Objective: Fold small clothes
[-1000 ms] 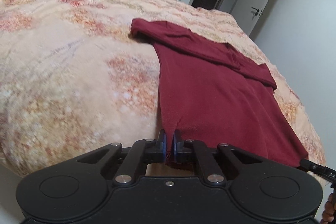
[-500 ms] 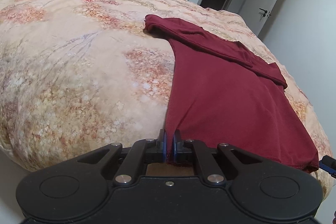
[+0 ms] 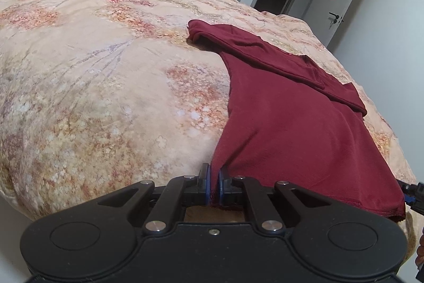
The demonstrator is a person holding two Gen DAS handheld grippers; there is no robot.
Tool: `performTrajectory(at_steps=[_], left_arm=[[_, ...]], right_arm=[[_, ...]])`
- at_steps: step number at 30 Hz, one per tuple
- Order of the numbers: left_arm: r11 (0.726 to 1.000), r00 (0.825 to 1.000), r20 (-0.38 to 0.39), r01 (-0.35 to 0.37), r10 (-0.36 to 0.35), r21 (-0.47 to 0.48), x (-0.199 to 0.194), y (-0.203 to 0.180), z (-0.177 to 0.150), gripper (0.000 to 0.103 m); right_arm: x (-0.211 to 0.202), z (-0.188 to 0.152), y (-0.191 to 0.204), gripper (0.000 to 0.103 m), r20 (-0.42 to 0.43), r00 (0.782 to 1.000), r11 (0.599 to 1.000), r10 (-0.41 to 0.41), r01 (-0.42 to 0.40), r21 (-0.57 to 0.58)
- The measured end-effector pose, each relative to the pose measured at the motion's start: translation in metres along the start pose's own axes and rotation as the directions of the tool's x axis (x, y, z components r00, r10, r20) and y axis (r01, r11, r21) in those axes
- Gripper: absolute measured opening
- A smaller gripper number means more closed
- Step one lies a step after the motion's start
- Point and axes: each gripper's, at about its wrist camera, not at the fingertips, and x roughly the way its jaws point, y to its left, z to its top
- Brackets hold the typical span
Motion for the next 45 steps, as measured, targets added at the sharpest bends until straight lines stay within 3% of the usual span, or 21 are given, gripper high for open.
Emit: performTrajectory(at_steps=[6, 7, 8, 9, 11, 16, 21, 24, 25, 27, 28, 31, 39, 45], left_arm=[[1.000, 1.000, -0.005, 0.001, -0.001, -0.009, 0.002, 0.001, 0.001, 0.006], [1.000, 1.000, -0.005, 0.001, -0.001, -0.007, 0.001, 0.001, 0.001, 0.006], [1.000, 1.000, -0.004, 0.001, -0.001, -0.006, -0.001, 0.000, 0.001, 0.006], [1.000, 1.000, -0.002, 0.004, -0.004, -0.005, -0.004, -0.001, 0.001, 0.006], [1.000, 1.000, 0.002, 0.013, -0.013, -0.009, -0.009, -0.004, 0.000, 0.006], [1.000, 1.000, 0.001, 0.012, -0.012, -0.008, -0.009, -0.009, -0.009, 0.006], [0.999, 1.000, 0.000, 0.017, -0.017, -0.028, -0.009, -0.007, -0.011, 0.006], [1.000, 1.000, -0.002, 0.016, -0.016, -0.015, -0.010, -0.009, -0.010, 0.007], [1.000, 1.000, -0.002, 0.014, -0.014, -0.013, -0.010, -0.010, -0.010, 0.007], [1.000, 1.000, 0.003, 0.013, -0.013, -0.013, -0.011, -0.012, -0.010, 0.006], [1.000, 1.000, 0.011, 0.015, -0.015, -0.007, -0.013, -0.015, -0.010, 0.006], [0.999, 0.998, 0.054, 0.021, -0.023, 0.034, -0.027, -0.026, -0.007, 0.005], [0.997, 0.988, 0.146, 0.037, -0.047, 0.072, -0.082, -0.045, -0.005, 0.004], [0.998, 0.997, 0.062, 0.046, -0.047, 0.032, -0.086, -0.030, -0.036, 0.005]], right_arm=[[0.014, -0.023, 0.038, 0.052, -0.036, 0.998, 0.966, -0.053, 0.042, -0.255], [0.015, -0.027, 0.041, 0.043, -0.034, 0.997, 0.956, -0.065, 0.053, -0.289], [0.014, -0.030, 0.044, 0.022, -0.029, 0.997, 0.946, -0.072, 0.059, -0.319], [0.013, -0.031, 0.044, 0.013, -0.025, 0.997, 0.941, -0.069, 0.057, -0.335], [0.005, -0.026, 0.042, 0.006, -0.019, 0.999, 0.949, -0.042, 0.034, -0.314], [-0.025, -0.002, 0.023, 0.005, 0.067, 0.996, 0.957, -0.058, 0.075, -0.281], [-0.013, -0.005, 0.009, 0.007, -0.001, 1.000, 0.975, -0.024, 0.023, -0.223], [-0.010, -0.012, -0.003, 0.023, -0.031, 0.999, 0.993, 0.032, -0.035, -0.110], [-0.010, -0.013, -0.008, 0.035, -0.039, 0.998, 0.996, 0.053, -0.056, -0.071], [-0.011, -0.017, -0.014, 0.038, -0.046, 0.996, 0.996, 0.077, -0.079, -0.036], [-0.012, -0.019, -0.013, 0.037, -0.052, 0.996, 0.996, 0.076, -0.078, -0.040], [-0.013, -0.020, -0.007, 0.007, -0.062, 0.996, 0.992, 0.061, -0.068, -0.102], [-0.071, 0.010, 0.011, 0.005, 0.031, 0.994, 0.960, 0.107, -0.095, -0.263], [-0.106, -0.001, 0.016, 0.005, 0.009, 0.995, 0.931, 0.096, -0.087, -0.355]])
